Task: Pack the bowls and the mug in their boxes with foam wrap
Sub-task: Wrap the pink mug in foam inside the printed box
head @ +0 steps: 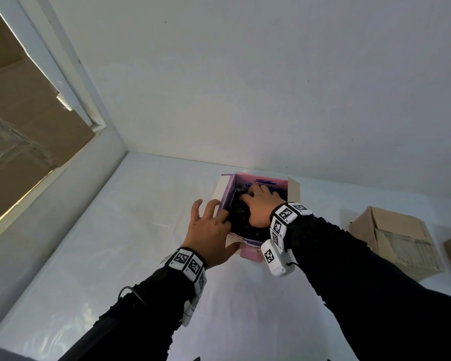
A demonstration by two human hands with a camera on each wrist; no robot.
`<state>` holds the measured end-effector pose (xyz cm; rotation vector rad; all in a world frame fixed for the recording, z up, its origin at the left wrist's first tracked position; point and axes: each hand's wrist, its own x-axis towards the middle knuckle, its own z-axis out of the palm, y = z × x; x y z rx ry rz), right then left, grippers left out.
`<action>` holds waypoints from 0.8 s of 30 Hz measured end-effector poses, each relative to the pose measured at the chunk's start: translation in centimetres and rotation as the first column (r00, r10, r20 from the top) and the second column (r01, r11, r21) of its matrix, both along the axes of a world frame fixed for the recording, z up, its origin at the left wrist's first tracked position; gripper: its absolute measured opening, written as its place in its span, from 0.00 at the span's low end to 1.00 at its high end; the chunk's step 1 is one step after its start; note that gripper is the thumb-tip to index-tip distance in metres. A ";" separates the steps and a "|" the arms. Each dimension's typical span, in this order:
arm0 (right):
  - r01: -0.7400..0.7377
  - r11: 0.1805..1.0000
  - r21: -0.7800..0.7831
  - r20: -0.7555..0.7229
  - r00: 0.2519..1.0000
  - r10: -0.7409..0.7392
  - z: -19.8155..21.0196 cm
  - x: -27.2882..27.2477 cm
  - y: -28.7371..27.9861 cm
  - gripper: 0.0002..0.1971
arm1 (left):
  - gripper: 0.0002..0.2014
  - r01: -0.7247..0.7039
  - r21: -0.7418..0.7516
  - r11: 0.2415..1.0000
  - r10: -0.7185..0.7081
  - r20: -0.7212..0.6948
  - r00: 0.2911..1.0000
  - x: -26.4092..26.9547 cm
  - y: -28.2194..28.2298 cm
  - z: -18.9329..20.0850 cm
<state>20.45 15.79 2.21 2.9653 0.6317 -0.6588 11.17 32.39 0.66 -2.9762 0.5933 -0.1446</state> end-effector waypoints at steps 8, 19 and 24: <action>-0.060 0.994 0.095 0.017 0.998 0.058 1.2 -0.4 -1.5 0.40 | 0.27 0.027 -0.034 0.999 -0.026 0.040 0.999 -0.1 -0.2 -0.2; -0.117 0.935 0.335 0.288 0.958 0.017 -0.1 -6.5 -7.9 0.22 | 0.25 0.194 0.074 0.978 -0.202 0.123 0.972 1.5 -0.2 0.1; -0.158 0.983 0.096 0.326 0.938 0.119 -1.1 -7.6 -8.2 0.17 | 0.21 0.202 0.091 0.975 -0.208 0.067 0.976 1.4 -0.7 -0.1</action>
